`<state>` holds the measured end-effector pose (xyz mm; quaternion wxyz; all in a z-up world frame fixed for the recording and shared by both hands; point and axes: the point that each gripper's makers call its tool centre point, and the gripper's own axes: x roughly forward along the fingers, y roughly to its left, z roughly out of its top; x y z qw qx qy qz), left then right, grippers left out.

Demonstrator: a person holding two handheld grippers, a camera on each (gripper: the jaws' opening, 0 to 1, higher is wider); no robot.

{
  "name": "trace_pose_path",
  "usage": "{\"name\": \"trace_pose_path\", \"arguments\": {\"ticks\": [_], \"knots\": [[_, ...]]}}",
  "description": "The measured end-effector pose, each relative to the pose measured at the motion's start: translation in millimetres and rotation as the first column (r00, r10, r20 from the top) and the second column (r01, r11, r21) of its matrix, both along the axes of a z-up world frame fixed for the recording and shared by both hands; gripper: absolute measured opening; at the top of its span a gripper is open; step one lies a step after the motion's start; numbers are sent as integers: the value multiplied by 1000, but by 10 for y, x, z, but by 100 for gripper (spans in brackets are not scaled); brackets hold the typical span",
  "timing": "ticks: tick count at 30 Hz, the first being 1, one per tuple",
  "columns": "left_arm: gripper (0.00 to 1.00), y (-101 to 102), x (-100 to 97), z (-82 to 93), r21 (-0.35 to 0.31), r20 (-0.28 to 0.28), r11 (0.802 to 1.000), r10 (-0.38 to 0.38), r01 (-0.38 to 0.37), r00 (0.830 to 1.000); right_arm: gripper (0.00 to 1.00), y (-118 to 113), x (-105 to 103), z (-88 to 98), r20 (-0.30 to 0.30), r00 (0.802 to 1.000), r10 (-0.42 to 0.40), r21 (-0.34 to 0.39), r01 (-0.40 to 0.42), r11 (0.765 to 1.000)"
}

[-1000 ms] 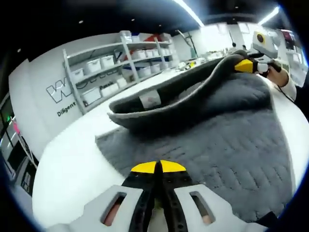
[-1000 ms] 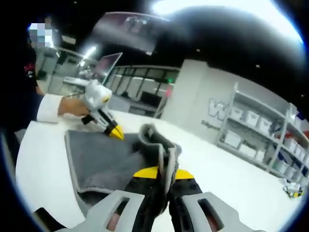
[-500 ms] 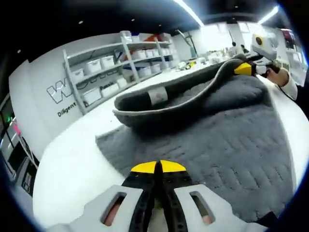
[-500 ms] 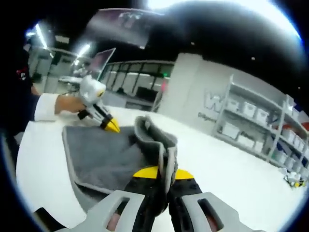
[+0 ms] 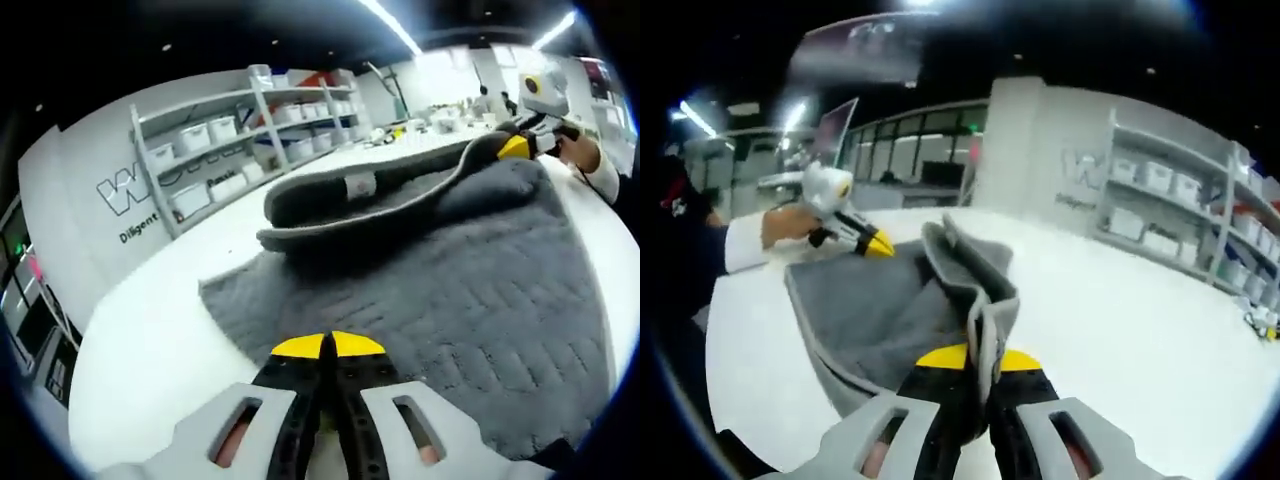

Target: Open the folded towel by lifting each exposed corner and separating the folded layers until the towel lies flat within the target outline without major curled edges

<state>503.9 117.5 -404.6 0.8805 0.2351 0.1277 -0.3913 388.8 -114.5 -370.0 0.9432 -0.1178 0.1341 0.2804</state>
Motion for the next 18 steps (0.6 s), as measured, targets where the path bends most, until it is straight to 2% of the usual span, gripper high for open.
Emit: {"name": "trace_pose_path", "arguments": {"ticks": [6, 10, 13, 15, 18], "knots": [[1, -4, 0, 2, -3, 0, 1000, -2, 2, 1000, 0, -62, -84, -43, -64, 998, 12, -22, -13, 1000], [1, -7, 1, 2, -3, 1, 1000, -2, 2, 1000, 0, -101, -158, -136, -105, 994, 35, -88, -44, 995], [1, -9, 3, 1, -3, 4, 1000, -3, 3, 1000, 1, -132, -157, -153, -107, 994, 32, -102, -43, 994], [1, -11, 1, 1, 1, 8, 1000, -5, 5, 1000, 4, -141, -156, -161, -109, 993, 40, -104, -51, 993], [1, -22, -6, 0, 17, 26, 1000, -14, 14, 1000, 13, -176, -124, -171, -102, 994, 35, -111, -46, 993]]}}
